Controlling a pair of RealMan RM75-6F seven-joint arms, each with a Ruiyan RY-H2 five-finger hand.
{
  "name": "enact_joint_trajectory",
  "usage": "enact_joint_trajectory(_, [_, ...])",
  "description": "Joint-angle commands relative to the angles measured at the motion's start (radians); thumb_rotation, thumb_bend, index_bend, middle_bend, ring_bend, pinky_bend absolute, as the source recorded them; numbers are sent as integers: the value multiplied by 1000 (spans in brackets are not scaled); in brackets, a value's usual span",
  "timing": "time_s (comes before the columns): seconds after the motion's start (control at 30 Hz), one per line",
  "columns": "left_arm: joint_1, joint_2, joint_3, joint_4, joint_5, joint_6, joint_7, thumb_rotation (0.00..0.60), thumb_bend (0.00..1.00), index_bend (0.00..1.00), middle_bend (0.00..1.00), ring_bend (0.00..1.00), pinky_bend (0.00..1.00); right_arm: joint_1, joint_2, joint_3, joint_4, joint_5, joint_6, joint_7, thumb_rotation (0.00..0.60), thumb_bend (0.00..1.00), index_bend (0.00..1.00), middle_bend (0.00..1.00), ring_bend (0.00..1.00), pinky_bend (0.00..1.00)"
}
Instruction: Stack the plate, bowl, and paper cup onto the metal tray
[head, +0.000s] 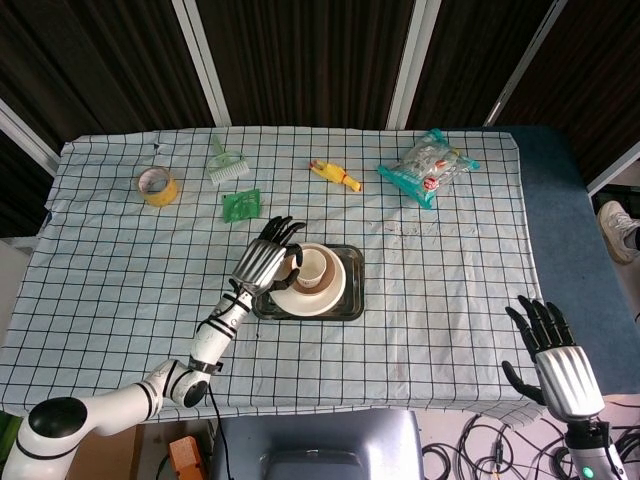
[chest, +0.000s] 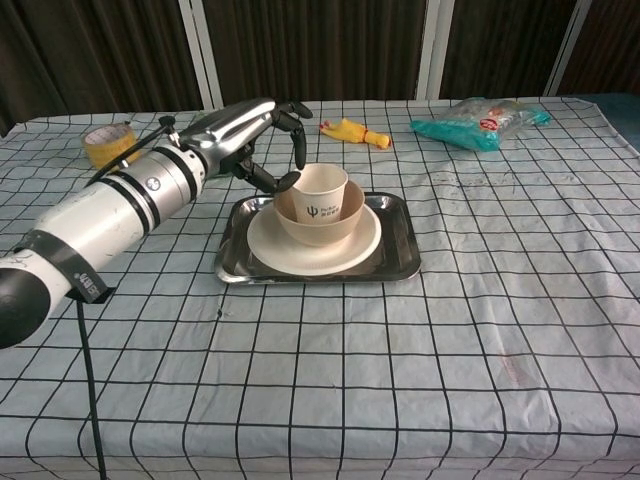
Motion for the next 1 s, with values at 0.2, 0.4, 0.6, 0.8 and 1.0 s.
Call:
enact_joint_trajectory(0.2, [15,25,11,-21,26,32,-14,600,400,415,105,0,42,-1,-1,0,2,-2,-2,-2,600,264,80,0,0,0])
enact_joint_trajectory(0.4, [116,242,87,-283,72,95,69,600,385,36,67,0,48,-3,-4,-1,3,-7,0,-6,600,264,38,0,0,0])
enact_joint_trajectory(0.6, [311,583,257,-628,121,208,216,600,374,0,20,0,48,-6,-7,-2,2,-5,-5,-37,600,264,10,0,0,0])
enact_joint_trajectory(0.8, [564,729,421,-718,185,445,222,600,380,0,9,0,41,-12,1,11,-18,41,-26,-110,600,264,5,0,0,0])
enact_joint_trajectory(1.0, [700,695,436,-605,205,577,126,600,380,0,1,0,37,-11,15,24,-49,77,-43,-147,600,265,0,0,0,0])
